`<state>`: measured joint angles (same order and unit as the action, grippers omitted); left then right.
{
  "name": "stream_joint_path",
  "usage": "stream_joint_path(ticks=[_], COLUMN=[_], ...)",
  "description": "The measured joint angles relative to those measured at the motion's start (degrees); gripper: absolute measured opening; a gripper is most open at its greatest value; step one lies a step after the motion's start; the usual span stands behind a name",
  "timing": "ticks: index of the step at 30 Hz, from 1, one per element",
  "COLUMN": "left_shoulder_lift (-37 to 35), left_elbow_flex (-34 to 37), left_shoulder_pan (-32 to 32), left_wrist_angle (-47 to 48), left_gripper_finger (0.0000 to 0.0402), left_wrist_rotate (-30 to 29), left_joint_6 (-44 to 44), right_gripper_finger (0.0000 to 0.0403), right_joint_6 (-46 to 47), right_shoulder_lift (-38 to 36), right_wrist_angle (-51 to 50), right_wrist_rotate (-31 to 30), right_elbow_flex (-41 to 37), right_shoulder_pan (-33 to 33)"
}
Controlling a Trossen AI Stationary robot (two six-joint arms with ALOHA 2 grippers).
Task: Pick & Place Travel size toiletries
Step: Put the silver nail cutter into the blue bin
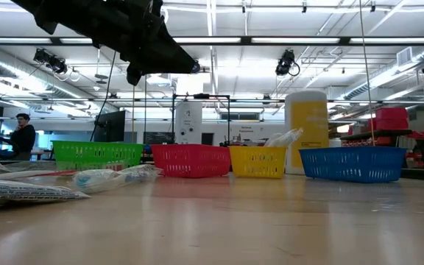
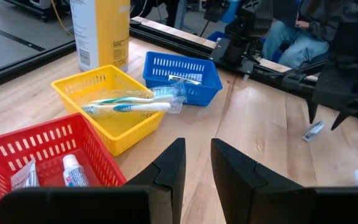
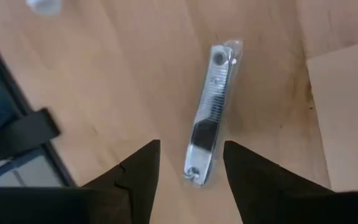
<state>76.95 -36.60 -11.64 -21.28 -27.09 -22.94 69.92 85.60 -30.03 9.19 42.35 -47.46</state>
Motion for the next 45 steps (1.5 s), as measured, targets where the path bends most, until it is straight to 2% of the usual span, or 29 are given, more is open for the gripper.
stream_joint_path(ticks=[11, 28, 37, 40, 45], left_shoulder_lift=[0.00, 0.00, 0.00, 0.00, 0.00], left_elbow_flex=[0.00, 0.00, 0.00, 0.00, 0.00], left_shoulder_pan=[-0.02, -0.02, -0.01, 0.01, -0.29], left_wrist_angle=[0.11, 1.32, 1.31, 1.34, 5.01], left_gripper_finger=[0.0082, 0.0082, 0.0082, 0.0082, 0.0082], left_wrist_rotate=[-0.01, -0.02, 0.22, 2.40, 10.21], left_joint_6=[0.00, 0.35, -0.59, -0.73, -4.22], right_gripper_finger=[0.0187, 0.0087, 0.0078, 0.0078, 0.0078], right_joint_6=[-3.34, -4.86, -4.86, -4.86, -4.86], right_shoulder_lift=[3.60, 3.65, 3.63, 3.63, 3.62], right_wrist_angle=[-1.28, -2.48, -2.49, -2.68, -2.77], right_wrist_rotate=[-2.04, -4.90, -4.92, -5.08, -5.11], right_elbow_flex=[0.11, 0.07, 0.04, 0.04, 0.04], right_shoulder_pan=[-0.52, -0.20, -0.17, -0.15, -0.15])
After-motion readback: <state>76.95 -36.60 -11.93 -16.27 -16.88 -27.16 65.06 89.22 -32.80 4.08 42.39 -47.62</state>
